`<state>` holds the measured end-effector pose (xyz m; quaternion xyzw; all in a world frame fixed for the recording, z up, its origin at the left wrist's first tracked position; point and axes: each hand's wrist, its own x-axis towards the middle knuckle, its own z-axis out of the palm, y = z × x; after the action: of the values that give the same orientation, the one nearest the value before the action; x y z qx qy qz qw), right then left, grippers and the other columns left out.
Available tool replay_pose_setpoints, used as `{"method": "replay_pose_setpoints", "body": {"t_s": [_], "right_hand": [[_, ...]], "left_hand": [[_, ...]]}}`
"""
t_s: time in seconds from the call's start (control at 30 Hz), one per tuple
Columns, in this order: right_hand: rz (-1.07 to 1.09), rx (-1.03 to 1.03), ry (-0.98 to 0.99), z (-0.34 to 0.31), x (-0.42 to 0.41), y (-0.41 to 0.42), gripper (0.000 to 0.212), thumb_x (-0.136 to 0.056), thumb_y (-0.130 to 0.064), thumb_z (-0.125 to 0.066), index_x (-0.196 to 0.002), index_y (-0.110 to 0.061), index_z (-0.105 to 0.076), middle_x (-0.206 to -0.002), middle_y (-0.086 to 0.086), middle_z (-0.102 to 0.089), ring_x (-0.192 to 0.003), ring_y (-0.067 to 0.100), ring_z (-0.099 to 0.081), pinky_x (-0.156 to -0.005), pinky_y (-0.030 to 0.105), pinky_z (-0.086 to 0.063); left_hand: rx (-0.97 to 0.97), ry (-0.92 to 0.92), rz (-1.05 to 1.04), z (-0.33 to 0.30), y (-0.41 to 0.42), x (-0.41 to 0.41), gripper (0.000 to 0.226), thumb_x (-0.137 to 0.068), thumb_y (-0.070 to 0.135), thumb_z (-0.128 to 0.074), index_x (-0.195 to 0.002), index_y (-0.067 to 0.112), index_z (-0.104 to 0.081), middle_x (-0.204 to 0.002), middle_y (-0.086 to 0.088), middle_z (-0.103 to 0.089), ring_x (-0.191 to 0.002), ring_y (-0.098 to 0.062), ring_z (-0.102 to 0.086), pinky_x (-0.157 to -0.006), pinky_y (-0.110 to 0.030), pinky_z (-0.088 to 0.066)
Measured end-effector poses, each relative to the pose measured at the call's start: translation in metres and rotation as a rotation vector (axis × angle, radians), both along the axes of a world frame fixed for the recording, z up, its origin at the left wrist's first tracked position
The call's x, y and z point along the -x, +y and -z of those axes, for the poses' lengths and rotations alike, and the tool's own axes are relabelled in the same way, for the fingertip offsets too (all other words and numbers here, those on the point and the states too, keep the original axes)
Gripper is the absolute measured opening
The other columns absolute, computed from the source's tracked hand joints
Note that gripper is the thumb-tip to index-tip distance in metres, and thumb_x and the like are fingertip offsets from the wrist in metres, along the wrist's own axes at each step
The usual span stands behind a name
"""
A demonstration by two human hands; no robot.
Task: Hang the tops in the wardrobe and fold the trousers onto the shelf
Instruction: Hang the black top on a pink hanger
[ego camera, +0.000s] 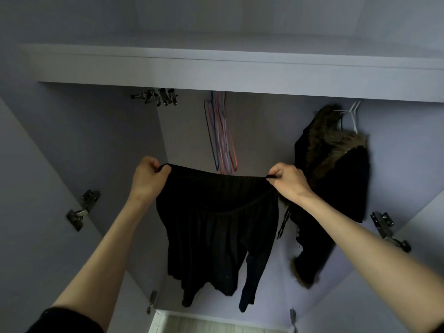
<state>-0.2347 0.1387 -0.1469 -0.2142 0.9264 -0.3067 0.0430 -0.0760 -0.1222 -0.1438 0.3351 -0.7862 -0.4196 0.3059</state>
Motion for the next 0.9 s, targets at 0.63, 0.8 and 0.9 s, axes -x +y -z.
{"method": "replay_pose_setpoints", "body": {"t_s": [0.63, 0.8, 0.9], "right_hand": [[-0.088, 0.299, -0.427, -0.010, 0.024, -0.081, 0.044, -0.091, -0.044, -0.056, -0.124, -0.016, -0.051, -0.110, 0.001, -0.058, -0.093, 0.015, -0.056, -0.065, 0.025, -0.039], [0.025, 0.521, -0.375, -0.013, 0.027, -0.123, 0.010, -0.095, -0.010, -0.050, -0.094, -0.010, -0.059, -0.068, 0.004, -0.055, -0.056, 0.010, -0.050, -0.038, 0.011, -0.039], [0.037, 0.572, -0.425, -0.013, 0.031, -0.131, 0.018, -0.093, -0.003, -0.044, -0.086, -0.009, -0.059, -0.058, 0.003, -0.049, -0.039, 0.007, -0.047, -0.037, 0.015, -0.037]], "left_hand": [[-0.124, -0.104, 0.300, -0.023, -0.007, -0.016, 0.018, -0.089, 0.006, -0.054, -0.075, 0.014, -0.063, -0.071, -0.001, -0.060, -0.066, -0.009, -0.053, -0.064, -0.018, -0.041], [-0.126, -0.146, 0.295, -0.023, -0.008, -0.013, 0.023, -0.089, 0.004, -0.053, -0.070, 0.017, -0.059, -0.067, -0.001, -0.056, -0.063, -0.011, -0.049, -0.061, -0.021, -0.038], [-0.109, -0.171, 0.268, -0.025, -0.015, -0.018, 0.021, -0.090, 0.008, -0.054, -0.072, 0.018, -0.060, -0.070, -0.001, -0.059, -0.065, -0.012, -0.053, -0.063, -0.020, -0.040]]}}
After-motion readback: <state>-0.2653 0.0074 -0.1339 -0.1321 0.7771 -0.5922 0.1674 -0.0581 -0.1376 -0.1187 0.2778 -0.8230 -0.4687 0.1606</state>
